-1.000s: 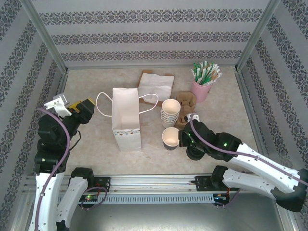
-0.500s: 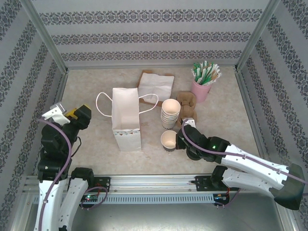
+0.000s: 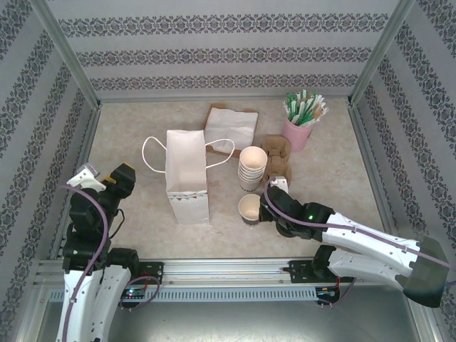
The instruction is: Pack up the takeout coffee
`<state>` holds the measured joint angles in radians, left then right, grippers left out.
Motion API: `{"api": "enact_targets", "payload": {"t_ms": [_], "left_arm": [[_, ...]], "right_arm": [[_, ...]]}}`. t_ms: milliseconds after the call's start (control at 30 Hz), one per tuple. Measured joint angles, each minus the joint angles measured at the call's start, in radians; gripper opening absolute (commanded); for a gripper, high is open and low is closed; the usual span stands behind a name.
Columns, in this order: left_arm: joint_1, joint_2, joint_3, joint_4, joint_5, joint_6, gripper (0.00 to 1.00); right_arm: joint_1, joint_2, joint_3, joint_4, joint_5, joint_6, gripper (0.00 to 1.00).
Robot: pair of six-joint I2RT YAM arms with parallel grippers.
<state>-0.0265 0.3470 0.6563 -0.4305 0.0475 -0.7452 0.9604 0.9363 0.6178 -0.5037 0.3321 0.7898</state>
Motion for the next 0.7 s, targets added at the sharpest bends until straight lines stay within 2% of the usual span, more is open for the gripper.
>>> {"api": "enact_targets", "payload": {"t_ms": [100, 167, 267, 433, 567, 700], "left_arm": [[0.000, 0.000, -0.013, -0.003, 0.000, -0.013, 0.63], [0.000, 0.000, -0.018, -0.003, 0.000, -0.021, 0.63], [0.000, 0.000, -0.031, -0.003, 0.000, -0.028, 0.63], [0.000, 0.000, -0.057, -0.003, 0.000, -0.035, 0.63], [0.000, 0.008, -0.069, -0.006, 0.001, -0.041, 0.63], [0.000, 0.021, -0.091, -0.006, 0.004, -0.045, 0.63]], "right_arm": [[0.000, -0.010, 0.000, -0.001, 0.009, 0.002, 0.21], [0.000, -0.021, 0.000, -0.004, 0.018, 0.011, 0.33], [0.000, -0.029, 0.005, -0.037, 0.031, 0.023, 0.40], [-0.010, -0.032, 0.087, -0.188, 0.047, 0.074, 0.55], [-0.064, -0.047, 0.175, -0.333, 0.045, 0.138, 0.64], [-0.111, -0.071, 0.193, -0.435, 0.027, 0.191, 0.73]]}}
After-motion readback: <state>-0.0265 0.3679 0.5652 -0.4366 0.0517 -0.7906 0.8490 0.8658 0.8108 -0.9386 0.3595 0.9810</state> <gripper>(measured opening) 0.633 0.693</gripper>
